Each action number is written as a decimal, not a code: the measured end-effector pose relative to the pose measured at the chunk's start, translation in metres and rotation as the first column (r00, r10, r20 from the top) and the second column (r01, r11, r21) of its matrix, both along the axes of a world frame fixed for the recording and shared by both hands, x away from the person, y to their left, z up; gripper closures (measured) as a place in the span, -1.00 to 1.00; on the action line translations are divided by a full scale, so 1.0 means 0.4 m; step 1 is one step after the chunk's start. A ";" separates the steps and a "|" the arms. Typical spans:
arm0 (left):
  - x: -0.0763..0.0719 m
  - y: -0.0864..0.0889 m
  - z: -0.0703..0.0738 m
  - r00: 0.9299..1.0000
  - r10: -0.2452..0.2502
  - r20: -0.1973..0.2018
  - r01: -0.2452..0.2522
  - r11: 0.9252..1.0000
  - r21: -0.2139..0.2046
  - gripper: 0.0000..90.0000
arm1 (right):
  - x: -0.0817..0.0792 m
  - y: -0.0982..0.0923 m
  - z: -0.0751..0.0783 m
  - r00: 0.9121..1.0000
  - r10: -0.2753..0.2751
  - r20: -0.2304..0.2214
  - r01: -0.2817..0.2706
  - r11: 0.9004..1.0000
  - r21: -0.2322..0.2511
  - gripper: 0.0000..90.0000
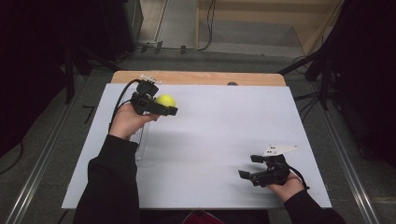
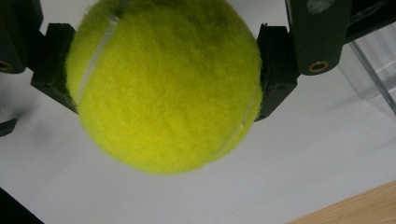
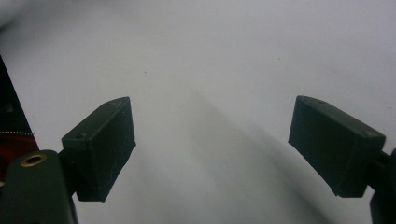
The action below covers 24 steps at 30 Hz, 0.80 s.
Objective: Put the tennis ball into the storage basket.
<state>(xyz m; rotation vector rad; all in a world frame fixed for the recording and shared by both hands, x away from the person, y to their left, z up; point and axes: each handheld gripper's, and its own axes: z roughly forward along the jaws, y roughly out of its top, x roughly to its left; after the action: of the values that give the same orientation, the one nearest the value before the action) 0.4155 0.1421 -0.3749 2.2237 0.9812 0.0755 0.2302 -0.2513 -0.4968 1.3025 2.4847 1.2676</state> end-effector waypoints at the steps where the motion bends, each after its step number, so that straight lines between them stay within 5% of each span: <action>1: 0.001 0.004 0.000 1.000 -0.001 0.000 0.001 1.000 0.004 -0.41 | 0.000 0.001 0.000 1.000 0.000 0.000 0.000 1.000 0.001 -0.72; 24: 0.012 0.085 -0.009 0.995 0.100 0.001 -0.100 0.995 0.010 -0.41 | 0.011 0.010 0.000 1.000 0.019 0.003 -0.019 1.000 -0.006 -0.72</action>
<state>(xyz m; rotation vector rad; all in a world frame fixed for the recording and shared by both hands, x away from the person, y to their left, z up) 0.4202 0.1761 -0.3784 2.1829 1.0942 0.1263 0.2345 -0.2473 -0.4966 1.2779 2.5025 1.2647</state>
